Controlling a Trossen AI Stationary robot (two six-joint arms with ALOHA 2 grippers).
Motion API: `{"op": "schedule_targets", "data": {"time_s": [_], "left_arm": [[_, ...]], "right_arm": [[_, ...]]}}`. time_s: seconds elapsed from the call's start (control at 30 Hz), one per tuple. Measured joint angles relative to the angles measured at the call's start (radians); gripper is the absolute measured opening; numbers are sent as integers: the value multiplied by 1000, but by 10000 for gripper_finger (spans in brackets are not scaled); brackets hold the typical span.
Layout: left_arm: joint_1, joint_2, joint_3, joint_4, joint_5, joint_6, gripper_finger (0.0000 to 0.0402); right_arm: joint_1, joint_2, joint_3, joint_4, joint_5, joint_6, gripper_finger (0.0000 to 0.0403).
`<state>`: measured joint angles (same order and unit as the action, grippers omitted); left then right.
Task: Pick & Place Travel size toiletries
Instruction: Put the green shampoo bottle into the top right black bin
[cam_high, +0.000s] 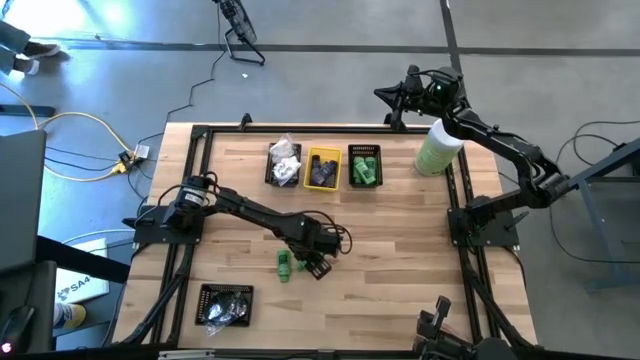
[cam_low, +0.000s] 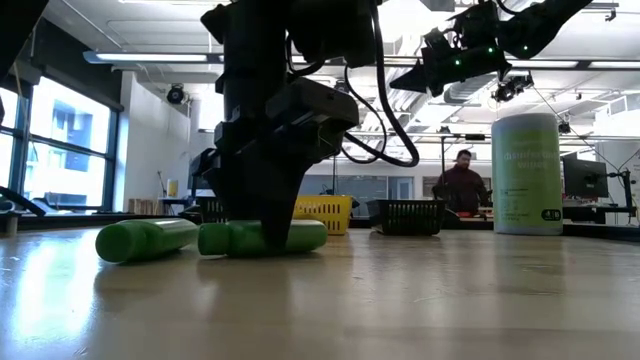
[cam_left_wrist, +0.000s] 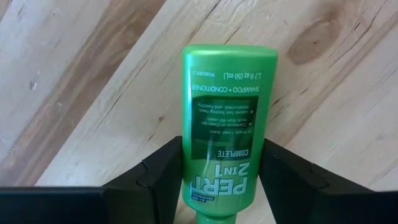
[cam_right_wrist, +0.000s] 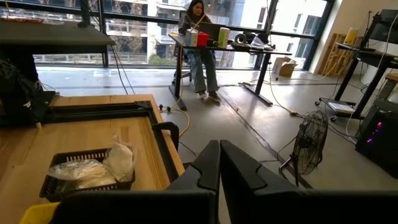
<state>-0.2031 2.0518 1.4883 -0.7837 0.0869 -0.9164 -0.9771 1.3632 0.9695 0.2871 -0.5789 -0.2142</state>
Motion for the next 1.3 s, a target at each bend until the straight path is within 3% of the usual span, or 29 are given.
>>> {"op": "schedule_targets", "data": {"time_s": [1.3], "left_arm": [[-1, 0, 0, 29, -68, 30, 184]], "right_arm": [[-1, 0, 0, 0, 0, -2, 4]]}}
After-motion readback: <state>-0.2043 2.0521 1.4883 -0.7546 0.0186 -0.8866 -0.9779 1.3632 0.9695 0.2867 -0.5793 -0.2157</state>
